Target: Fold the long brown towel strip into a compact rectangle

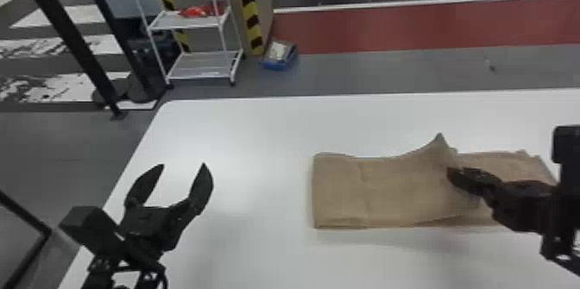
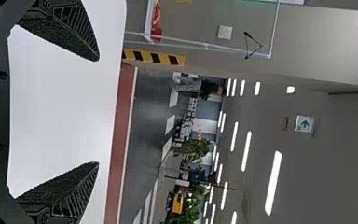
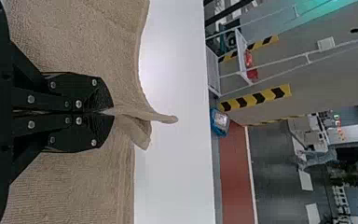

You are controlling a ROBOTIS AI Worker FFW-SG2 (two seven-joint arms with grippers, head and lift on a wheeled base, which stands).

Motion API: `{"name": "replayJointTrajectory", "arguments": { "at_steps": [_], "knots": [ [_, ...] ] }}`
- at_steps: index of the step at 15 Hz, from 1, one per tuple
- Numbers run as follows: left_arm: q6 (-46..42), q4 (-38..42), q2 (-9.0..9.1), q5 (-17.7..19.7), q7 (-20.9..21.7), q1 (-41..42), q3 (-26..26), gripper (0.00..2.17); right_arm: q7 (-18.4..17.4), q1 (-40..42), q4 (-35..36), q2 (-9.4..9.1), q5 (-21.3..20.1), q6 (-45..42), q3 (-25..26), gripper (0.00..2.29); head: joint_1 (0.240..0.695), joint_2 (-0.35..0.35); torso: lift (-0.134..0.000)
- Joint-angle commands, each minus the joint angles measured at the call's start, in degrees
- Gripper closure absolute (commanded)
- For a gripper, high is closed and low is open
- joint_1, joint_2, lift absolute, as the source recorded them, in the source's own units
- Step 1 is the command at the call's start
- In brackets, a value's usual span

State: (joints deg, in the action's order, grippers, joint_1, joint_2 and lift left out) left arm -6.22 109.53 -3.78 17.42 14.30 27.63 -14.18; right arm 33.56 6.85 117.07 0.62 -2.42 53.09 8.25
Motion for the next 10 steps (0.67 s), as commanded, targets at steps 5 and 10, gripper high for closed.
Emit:
{"name": "replayJointTrajectory", "arguments": {
  "at_steps": [5,10],
  "knots": [
    [-7.2,-3.7,0.0,-1.7,-0.9,-0.3,0.0,0.08,0.4,0.4,1.7,0.08,1.8,1.4,2.3,1.13,0.695,0.17,-0.125],
    [-6.8,-3.8,-1.05,-3.1,4.0,0.3,-0.3,0.08,0.8,2.8,3.4,0.08,3.0,2.8,6.4,1.13,0.695,0.122,-0.125]
  ]
}}
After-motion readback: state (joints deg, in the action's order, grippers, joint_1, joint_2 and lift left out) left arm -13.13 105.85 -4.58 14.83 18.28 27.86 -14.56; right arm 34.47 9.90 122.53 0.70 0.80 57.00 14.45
